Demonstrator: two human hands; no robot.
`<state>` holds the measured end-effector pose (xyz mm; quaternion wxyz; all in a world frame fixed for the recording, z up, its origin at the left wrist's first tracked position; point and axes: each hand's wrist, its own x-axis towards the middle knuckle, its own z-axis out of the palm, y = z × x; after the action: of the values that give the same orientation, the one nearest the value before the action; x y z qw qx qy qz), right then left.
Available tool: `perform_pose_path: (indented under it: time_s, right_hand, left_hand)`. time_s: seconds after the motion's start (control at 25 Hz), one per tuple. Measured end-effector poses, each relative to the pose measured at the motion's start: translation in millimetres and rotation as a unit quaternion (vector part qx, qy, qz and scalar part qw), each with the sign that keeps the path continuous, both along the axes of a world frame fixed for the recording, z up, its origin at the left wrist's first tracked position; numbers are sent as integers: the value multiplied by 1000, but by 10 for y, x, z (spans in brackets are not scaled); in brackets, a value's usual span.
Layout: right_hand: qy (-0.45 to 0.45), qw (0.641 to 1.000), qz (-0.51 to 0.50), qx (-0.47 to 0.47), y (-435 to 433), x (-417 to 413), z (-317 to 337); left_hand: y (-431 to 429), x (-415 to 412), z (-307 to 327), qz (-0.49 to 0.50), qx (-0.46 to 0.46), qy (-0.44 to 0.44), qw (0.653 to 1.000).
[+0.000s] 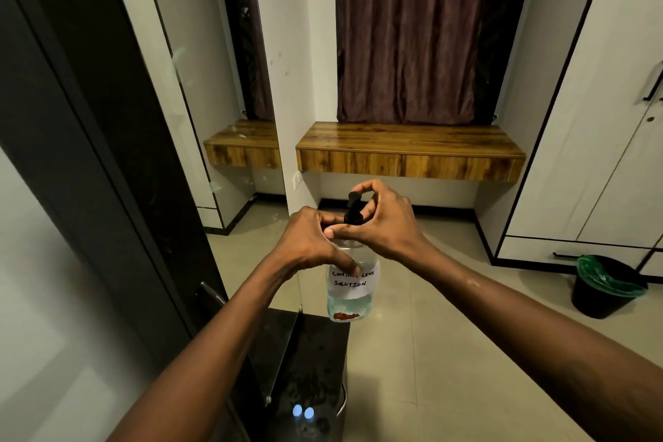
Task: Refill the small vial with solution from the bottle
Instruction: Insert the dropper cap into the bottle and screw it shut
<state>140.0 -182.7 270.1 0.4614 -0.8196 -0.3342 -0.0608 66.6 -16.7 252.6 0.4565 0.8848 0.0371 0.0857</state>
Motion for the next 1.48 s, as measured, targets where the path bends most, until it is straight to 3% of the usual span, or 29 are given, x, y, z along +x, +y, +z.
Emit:
perform_pose_path:
  time_s: [0.08,0.2,0.24,0.4,0.48,0.6,0.68,0.92,1.0,1.08,1.16,1.48]
  right_hand:
    - [20,998,57,-1,1,-9,20]
    - [150,968,198,30,-72,25,97]
    - [157,964,214,33,-87,24,117]
    - [-7,999,51,-5,-31,-71,156]
    - [-30,998,46,-25,-1,-107,146]
    - [118,975,186,-25,-35,-72,196]
    - [168,960,221,-23,-80,-59,250]
    - [-20,998,29,-55,-73,-135,159]
    - [-19,997,57,-47,-87,-144,174]
    - [52,986,153,-44,-117,-163,262]
    - [94,977,186,-39,-149,-169,318]
    - [-70,995,48,-47,-74,-302,219]
  left_hand:
    - [19,-21,-2,4,-6,-3,1000]
    - [54,-65,15,26,-11,1,1000]
    - [59,-79,23,27,-7,1,1000]
    - [29,-139,34,15,7,-7,1000]
    - [21,-153,45,10,-5,-10,1000]
    - [36,-186,85,19,-22,-10,1000]
    - [48,-201,100,22,-17,-8,1000]
    - [-54,-269,101,7,-14,-8,1000]
    - [-66,-252,124,1,-25,-16,1000]
    - [-74,-243,153,4,-30,-21,999]
    - [-80,-236,174,9,-22,-23,999]
    - [-119,-237,84,31,7,-22,999]
